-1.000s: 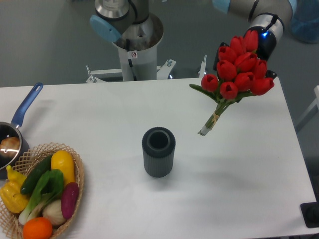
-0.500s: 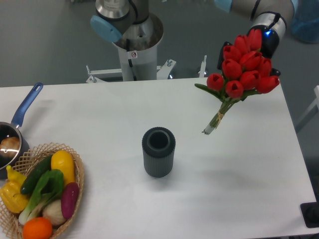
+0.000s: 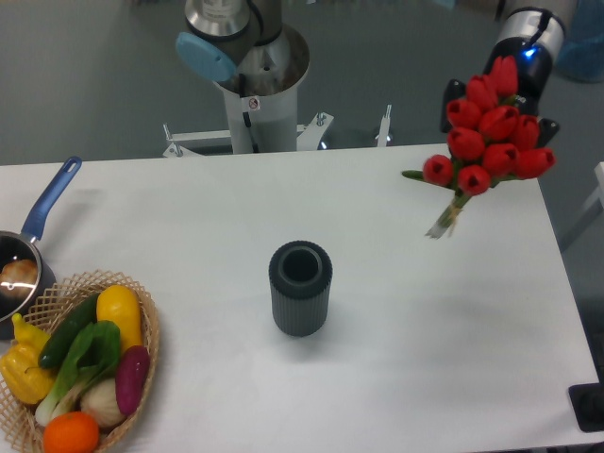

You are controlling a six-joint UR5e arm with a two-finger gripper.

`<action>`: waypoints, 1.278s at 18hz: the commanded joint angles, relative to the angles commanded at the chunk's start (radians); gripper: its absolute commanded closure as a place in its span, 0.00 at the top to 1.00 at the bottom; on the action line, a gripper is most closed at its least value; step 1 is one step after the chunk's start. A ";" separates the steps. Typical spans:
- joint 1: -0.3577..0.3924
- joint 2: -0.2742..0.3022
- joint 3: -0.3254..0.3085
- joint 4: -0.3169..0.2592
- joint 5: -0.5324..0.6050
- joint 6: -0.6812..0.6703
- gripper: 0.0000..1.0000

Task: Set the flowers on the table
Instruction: 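Lift the red tulip bouquet upward and away from the vase, then lower the held tulip bouquet toward the table surface beside the vase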

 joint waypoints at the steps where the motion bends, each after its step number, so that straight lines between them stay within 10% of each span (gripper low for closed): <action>1: 0.002 0.000 0.008 0.000 0.041 0.008 0.56; 17: -0.247 -0.078 0.149 0.020 0.838 0.034 0.56; 23: -0.296 -0.159 0.137 0.094 0.927 0.017 0.56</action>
